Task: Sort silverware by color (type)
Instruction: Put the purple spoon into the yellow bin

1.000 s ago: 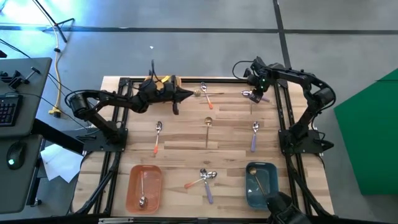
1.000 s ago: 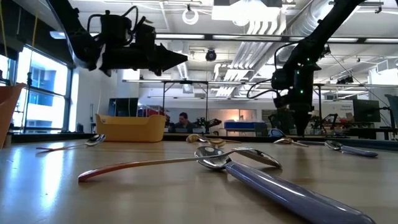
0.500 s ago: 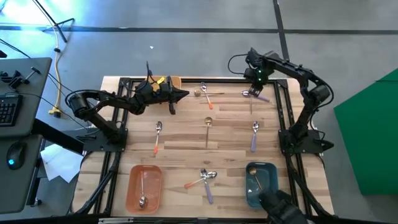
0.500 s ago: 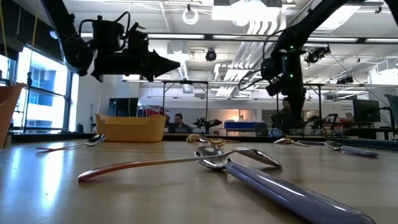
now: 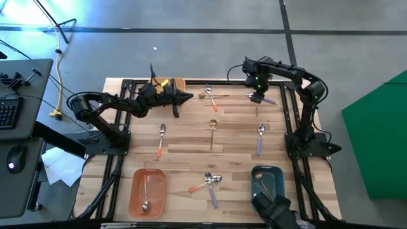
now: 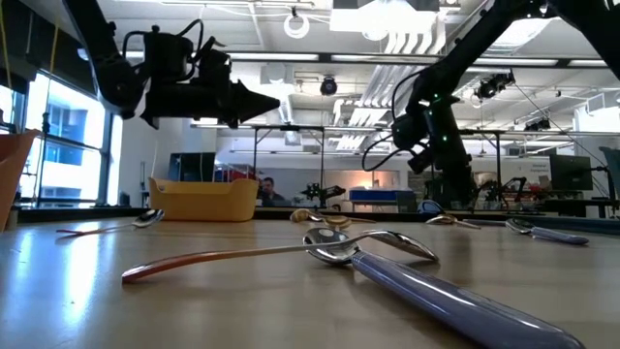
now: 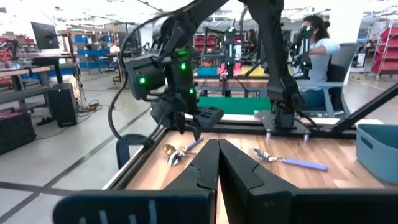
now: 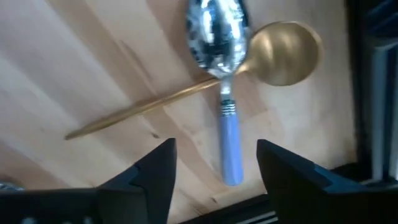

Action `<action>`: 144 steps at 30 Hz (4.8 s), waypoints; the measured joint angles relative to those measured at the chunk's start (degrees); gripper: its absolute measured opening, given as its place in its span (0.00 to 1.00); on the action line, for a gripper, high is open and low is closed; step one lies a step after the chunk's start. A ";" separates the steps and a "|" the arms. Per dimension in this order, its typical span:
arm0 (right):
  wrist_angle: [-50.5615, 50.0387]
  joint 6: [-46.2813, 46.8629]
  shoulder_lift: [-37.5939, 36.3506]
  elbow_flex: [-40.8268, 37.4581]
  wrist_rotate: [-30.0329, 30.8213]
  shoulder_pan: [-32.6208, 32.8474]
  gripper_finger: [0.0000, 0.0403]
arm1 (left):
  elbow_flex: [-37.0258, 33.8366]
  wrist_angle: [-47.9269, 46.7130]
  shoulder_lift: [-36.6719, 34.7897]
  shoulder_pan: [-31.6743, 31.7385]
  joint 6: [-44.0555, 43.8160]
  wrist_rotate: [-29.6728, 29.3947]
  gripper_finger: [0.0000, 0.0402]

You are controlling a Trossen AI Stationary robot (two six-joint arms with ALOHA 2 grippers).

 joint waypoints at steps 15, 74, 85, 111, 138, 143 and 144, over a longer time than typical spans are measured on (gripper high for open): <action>7.49 -0.69 0.02 -4.21 1.76 -0.35 0.54 | -0.60 0.01 0.00 0.04 0.62 -0.01 0.00; -15.36 18.62 -1.15 6.34 -3.42 -0.59 0.06 | -1.25 -0.33 -0.02 0.04 0.09 -0.01 0.00; 9.54 47.65 -16.22 -17.35 -8.94 -9.45 0.07 | -1.59 0.45 -0.02 0.04 -0.42 -0.02 0.00; 21.22 53.30 -14.17 -20.09 -0.23 -8.62 0.42 | -1.61 0.58 -0.02 0.02 -1.47 -0.01 0.00; 16.11 46.22 -13.03 -17.91 -3.53 -7.54 0.39 | -1.61 1.38 -0.02 0.04 -1.48 -0.01 0.00; 13.72 32.00 -13.05 -14.69 -3.87 -6.39 0.39 | -1.61 1.38 -0.02 0.04 -1.48 -0.01 0.00; 13.57 27.06 -13.05 -14.28 -3.90 -5.69 0.39 | -1.61 1.38 -0.02 0.03 -1.48 -0.01 0.00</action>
